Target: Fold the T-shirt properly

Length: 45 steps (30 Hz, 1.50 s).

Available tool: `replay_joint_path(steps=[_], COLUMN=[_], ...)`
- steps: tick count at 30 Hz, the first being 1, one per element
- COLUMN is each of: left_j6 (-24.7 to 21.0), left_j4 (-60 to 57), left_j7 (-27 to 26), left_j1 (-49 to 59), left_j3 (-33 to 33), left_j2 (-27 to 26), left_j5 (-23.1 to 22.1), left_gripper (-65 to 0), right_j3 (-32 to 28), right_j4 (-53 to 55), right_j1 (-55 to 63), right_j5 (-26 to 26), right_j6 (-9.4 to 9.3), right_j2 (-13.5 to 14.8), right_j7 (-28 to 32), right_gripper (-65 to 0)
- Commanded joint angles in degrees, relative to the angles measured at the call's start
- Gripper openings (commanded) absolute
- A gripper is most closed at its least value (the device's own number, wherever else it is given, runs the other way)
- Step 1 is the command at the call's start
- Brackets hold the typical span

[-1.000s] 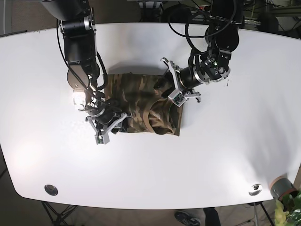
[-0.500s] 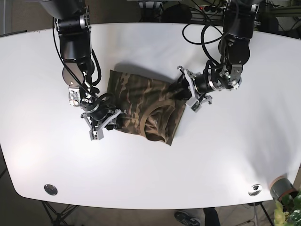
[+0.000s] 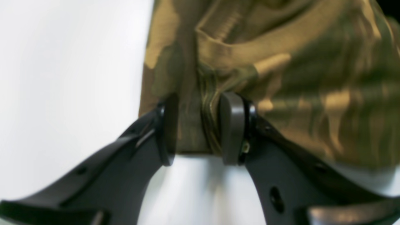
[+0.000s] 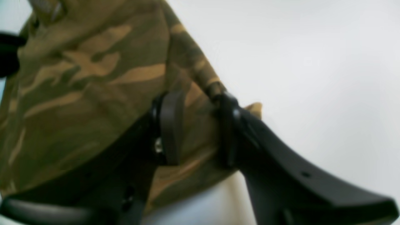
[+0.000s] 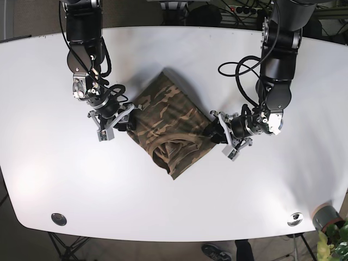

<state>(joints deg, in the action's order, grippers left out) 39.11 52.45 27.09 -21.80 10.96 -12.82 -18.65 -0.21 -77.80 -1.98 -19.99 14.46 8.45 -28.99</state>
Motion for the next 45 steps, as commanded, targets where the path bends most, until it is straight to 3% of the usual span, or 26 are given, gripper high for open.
replay_joint_path(steps=[1,7,16,21,26,31,37,41,45], left_j6=[-1.7,-1.7,-1.7,-1.7,-1.8,-1.8,-1.8,-1.8,-1.8], left_j4=[-0.3,2.0,23.4,34.5,38.6,37.4,26.3,20.7,18.5], left_j7=[1.7,1.3,1.9,5.9,6.5,6.5,3.9,2.0,1.8], left_j1=[-1.1,-2.8,4.3,11.3,16.5,18.8,18.2,14.7,13.8], left_j3=[0.7,0.6,-4.9,-5.1,-4.1,-4.1,-4.4,-4.5,-5.6], left_j2=[-0.1,-0.1,-2.5,-1.9,2.0,5.8,10.4,9.9,5.7], left_j5=[3.4,3.1,3.1,3.1,3.6,8.0,13.8,14.2,14.0], left_gripper=[-44.0,-44.0,-44.0,-44.0,-44.0,-44.0,-44.0,-44.0,-44.0], right_j3=[0.3,0.2,0.3,0.1,0.1,0.1,0.1,0.1,0.0], right_j4=[-4.9,-10.7,-20.4,-17.2,-9.5,-8.0,-9.7,-12.4,-14.6], right_j1=[2.1,6.0,5.6,3.0,-0.4,0.3,6.0,9.1,12.0], right_j5=[0.5,0.5,0.5,1.0,1.0,1.0,0.7,1.1,1.1], right_j6=[-0.44,-0.79,-0.7,-0.52,-0.35,-0.26,-0.26,-0.26,-0.26], right_j2=[0.7,0.5,0.5,0.5,0.6,0.6,-0.8,-2.8,-4.2], right_j7=[-0.5,-0.5,-6.5,-7.3,-7.1,-7.0,-7.0,-7.0,-7.0], right_gripper=[-46.3,-46.3,-46.3,-46.3,-46.3,-46.3,-46.3,-46.5,-46.5])
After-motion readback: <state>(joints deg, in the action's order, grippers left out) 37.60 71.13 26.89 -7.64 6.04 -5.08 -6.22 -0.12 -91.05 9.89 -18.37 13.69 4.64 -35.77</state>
